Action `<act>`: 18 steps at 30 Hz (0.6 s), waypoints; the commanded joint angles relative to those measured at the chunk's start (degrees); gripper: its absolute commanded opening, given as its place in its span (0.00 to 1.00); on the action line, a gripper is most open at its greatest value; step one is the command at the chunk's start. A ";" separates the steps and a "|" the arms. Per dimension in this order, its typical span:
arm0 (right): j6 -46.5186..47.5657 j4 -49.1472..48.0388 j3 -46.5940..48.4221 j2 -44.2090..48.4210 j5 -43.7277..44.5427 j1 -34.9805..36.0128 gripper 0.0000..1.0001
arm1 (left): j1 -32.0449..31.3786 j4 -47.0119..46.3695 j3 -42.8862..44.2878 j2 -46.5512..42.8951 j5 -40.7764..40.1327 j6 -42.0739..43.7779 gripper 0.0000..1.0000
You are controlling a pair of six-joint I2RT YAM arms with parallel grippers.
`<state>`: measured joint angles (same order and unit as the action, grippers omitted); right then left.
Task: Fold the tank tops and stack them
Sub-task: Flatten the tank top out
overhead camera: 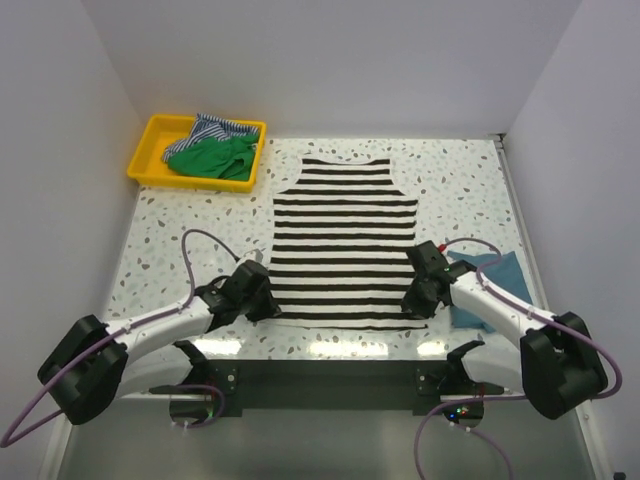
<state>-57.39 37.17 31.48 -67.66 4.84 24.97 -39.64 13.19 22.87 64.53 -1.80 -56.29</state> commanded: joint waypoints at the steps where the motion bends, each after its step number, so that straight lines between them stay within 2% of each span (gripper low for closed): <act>1: 1.92 6.24 1.99 -0.29 5.96 -0.71 0.31 | -4.38 4.12 -1.60 -2.65 -3.82 -6.89 0.06; 4: 3.76 10.63 3.49 3.05 8.60 -1.33 0.35 | -7.37 8.24 -1.69 -6.08 -4.79 -9.53 0.05; 10: 6.84 17.05 3.06 11.13 9.49 -4.49 0.41 | -7.65 16.25 -1.08 -13.63 -3.91 -8.57 0.08; 15: 7.72 17.24 5.68 12.29 6.50 -4.41 0.40 | -7.65 18.36 2.95 -17.51 -3.73 -4.89 0.23; 18: 4.50 15.75 11.90 12.12 5.96 0.85 0.39 | -7.21 20.73 12.43 -14.89 -10.74 -0.24 0.35</act>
<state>-51.11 53.43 36.21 -55.53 10.83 21.78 -46.96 32.36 25.54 48.34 -5.93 -61.49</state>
